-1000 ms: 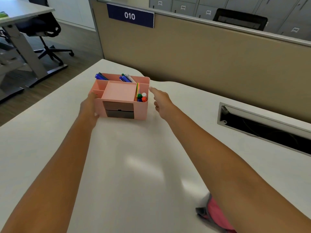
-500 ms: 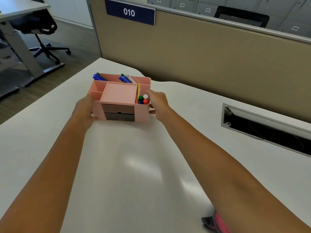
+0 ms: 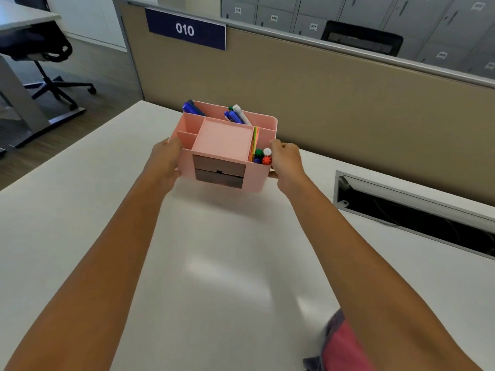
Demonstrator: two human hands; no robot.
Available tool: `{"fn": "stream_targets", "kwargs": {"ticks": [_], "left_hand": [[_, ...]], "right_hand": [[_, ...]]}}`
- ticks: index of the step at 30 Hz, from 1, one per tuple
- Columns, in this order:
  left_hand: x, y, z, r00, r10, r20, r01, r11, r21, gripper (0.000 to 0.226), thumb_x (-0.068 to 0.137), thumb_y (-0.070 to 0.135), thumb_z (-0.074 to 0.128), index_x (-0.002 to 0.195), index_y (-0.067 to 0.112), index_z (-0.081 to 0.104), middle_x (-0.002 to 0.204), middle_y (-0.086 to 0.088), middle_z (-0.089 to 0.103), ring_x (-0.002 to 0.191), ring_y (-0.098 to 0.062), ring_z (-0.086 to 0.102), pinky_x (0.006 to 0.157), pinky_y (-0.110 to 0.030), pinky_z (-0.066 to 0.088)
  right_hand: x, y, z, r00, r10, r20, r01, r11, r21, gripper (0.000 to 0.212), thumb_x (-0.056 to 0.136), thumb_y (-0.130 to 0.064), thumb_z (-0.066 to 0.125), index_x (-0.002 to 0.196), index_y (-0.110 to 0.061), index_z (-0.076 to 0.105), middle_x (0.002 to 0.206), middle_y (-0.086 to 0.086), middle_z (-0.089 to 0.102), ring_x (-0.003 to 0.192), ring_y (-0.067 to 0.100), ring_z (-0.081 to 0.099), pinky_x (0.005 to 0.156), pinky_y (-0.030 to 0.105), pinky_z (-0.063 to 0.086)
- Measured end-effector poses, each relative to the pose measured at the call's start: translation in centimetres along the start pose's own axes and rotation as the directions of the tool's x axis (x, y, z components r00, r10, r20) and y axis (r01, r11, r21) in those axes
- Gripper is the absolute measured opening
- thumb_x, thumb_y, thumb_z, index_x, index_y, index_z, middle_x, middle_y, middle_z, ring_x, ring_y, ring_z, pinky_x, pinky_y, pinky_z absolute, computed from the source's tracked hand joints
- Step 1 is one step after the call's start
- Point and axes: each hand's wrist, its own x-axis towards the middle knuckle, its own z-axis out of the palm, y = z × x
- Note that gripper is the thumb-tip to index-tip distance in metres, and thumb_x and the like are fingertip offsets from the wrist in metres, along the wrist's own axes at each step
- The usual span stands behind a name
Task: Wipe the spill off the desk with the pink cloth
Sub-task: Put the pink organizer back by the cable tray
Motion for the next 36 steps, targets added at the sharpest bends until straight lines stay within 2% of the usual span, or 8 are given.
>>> {"fn": "stream_targets", "kwargs": {"ticks": [2, 4, 7, 10, 16, 25, 29, 36], "left_hand": [[0.0, 0.4, 1.8, 0.998, 0.024, 0.066, -0.024, 1.0, 0.009, 0.02, 0.1, 0.027, 0.035, 0.117, 0.03, 0.046, 0.103, 0.008, 0.055, 0.104, -0.016, 0.049, 0.09, -0.041, 0.042], [0.2, 0.6, 3.9, 0.988, 0.049, 0.147, -0.054, 0.998, 0.03, 0.019, 0.099, 0.029, 0.035, 0.112, 0.03, 0.049, 0.105, 0.005, 0.06, 0.105, -0.018, 0.053, 0.088, -0.039, 0.045], [0.6, 0.5, 6.9, 0.969, 0.072, 0.238, -0.088, 0.994, 0.058, 0.028, 0.098, 0.035, 0.038, 0.118, 0.026, 0.056, 0.115, 0.001, 0.063, 0.107, -0.018, 0.057, 0.092, -0.041, 0.048], [0.9, 0.3, 10.1, 0.951, 0.077, 0.298, -0.108, 0.99, 0.087, 0.034, 0.097, 0.042, 0.041, 0.122, 0.027, 0.056, 0.117, 0.0, 0.064, 0.107, -0.019, 0.058, 0.084, -0.038, 0.05], [1.7, -0.8, 14.1, 0.95, 0.05, 0.308, -0.086, 0.991, 0.107, 0.031, 0.097, 0.043, 0.041, 0.12, 0.028, 0.055, 0.115, 0.0, 0.063, 0.106, -0.021, 0.058, 0.087, -0.04, 0.05], [3.5, -2.5, 16.6, 0.951, 0.043, 0.306, -0.09, 0.986, 0.142, 0.024, 0.099, 0.041, 0.036, 0.115, 0.028, 0.049, 0.112, 0.002, 0.057, 0.101, -0.019, 0.052, 0.08, -0.038, 0.044], [4.0, -3.2, 17.1, 0.959, 0.021, 0.281, -0.071, 0.983, 0.17, 0.039, 0.099, 0.043, 0.034, 0.13, 0.022, 0.045, 0.115, 0.001, 0.054, 0.103, -0.02, 0.049, 0.085, -0.04, 0.044], [3.9, -3.6, 17.1, 0.965, 0.018, 0.262, -0.067, 0.981, 0.181, 0.039, 0.099, 0.044, 0.035, 0.13, 0.023, 0.045, 0.129, -0.004, 0.056, 0.113, -0.026, 0.052, 0.092, -0.045, 0.046]], "right_hand": [[0.5, 0.1, -2.0, 0.999, 0.018, -0.03, -0.018, 1.0, 0.011, 0.022, 0.1, -0.028, 0.035, 0.11, -0.019, 0.053, 0.105, 0.003, 0.06, 0.099, 0.019, 0.062, 0.087, 0.039, 0.055], [1.0, 0.4, -4.2, 0.996, 0.043, -0.072, -0.041, 0.999, 0.034, 0.017, 0.1, -0.027, 0.035, 0.104, -0.02, 0.05, 0.105, 0.004, 0.061, 0.1, 0.02, 0.062, 0.088, 0.041, 0.055], [2.0, 0.9, -6.9, 0.988, 0.072, -0.135, -0.064, 0.996, 0.064, 0.015, 0.1, -0.025, 0.036, 0.104, -0.019, 0.049, 0.102, 0.004, 0.059, 0.1, 0.022, 0.061, 0.088, 0.042, 0.055], [3.0, 1.7, -9.2, 0.976, 0.098, -0.193, -0.085, 0.994, 0.072, 0.021, 0.101, -0.026, 0.035, 0.111, -0.017, 0.051, 0.107, 0.005, 0.058, 0.103, 0.024, 0.061, 0.089, 0.043, 0.054], [4.8, 3.1, -11.7, 0.961, 0.154, -0.231, -0.136, 0.986, 0.092, 0.029, 0.102, -0.029, 0.034, 0.121, -0.014, 0.05, 0.107, 0.004, 0.056, 0.104, 0.024, 0.06, 0.089, 0.041, 0.054], [6.4, 4.0, -13.1, 0.951, 0.188, -0.246, -0.171, 0.981, 0.09, 0.032, 0.102, -0.029, 0.035, 0.125, -0.013, 0.049, 0.124, 0.009, 0.058, 0.107, 0.025, 0.059, 0.09, 0.04, 0.053], [6.8, 4.1, -13.3, 0.953, 0.178, -0.246, -0.164, 0.984, 0.075, 0.032, 0.102, -0.029, 0.035, 0.125, -0.012, 0.049, 0.123, 0.01, 0.058, 0.103, 0.023, 0.059, 0.088, 0.039, 0.052], [6.4, 4.3, -13.5, 0.957, 0.178, -0.23, -0.151, 0.98, 0.129, 0.029, 0.1, -0.032, 0.04, 0.121, -0.016, 0.052, 0.12, 0.008, 0.06, 0.1, 0.021, 0.059, 0.083, 0.037, 0.051]]}}
